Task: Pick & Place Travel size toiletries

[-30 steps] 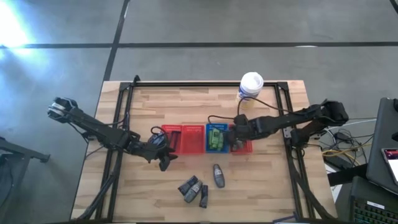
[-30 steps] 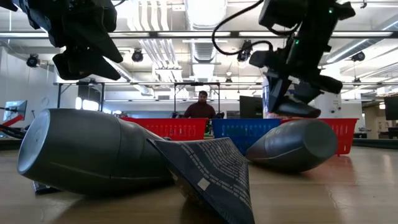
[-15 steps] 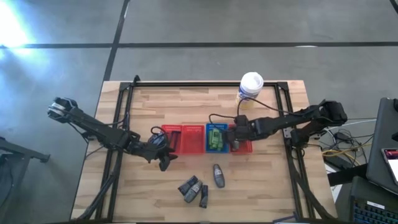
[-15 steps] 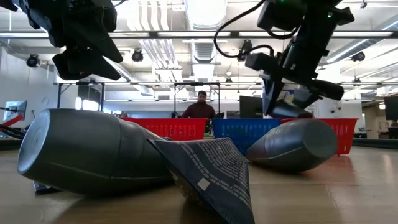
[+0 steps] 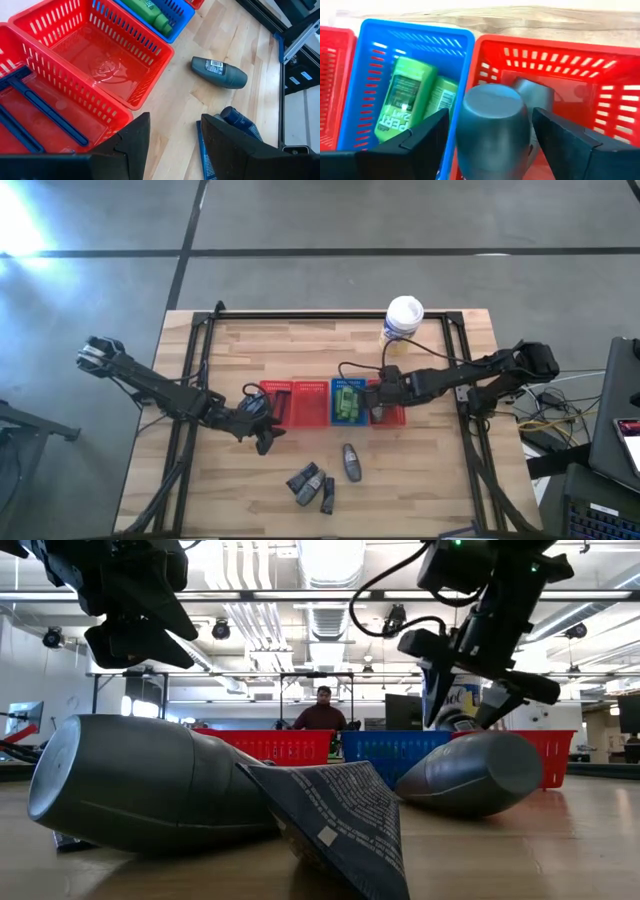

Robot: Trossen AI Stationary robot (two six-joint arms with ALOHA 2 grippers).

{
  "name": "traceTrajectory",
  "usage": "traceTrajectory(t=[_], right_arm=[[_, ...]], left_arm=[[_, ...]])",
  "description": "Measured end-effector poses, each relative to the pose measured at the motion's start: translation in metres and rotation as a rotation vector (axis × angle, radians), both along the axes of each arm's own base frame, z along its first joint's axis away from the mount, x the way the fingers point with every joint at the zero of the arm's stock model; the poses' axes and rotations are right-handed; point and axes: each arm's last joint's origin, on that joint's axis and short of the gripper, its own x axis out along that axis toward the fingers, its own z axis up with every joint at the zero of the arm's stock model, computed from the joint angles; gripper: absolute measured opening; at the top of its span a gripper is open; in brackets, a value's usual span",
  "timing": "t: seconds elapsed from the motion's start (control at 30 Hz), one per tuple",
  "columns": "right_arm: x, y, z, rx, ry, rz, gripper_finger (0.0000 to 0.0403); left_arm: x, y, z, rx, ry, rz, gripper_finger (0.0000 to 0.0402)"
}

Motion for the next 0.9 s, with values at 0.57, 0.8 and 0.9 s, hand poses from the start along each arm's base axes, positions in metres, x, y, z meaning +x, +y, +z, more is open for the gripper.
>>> traceTrajectory(t=[0.57,0.8,0.9], right_arm=[[0.000,0.000,0.000,-0.009,0.019,0.030,0.0293],[-0.002,0.000,0.005,-0.008,0.005,0.046,0.0270],[-0.006,0.001,0.011,-0.010,0.004,0.054,0.0272]], left_arm=[[0.000,0.000,0.000,0.000,0.000,-0.001,0.0181],[0.000,0.000,0.000,-0.002,0.000,-0.003,0.0181],[0.000,0.000,0.000,-0.002,0.000,-0.003,0.0181]])
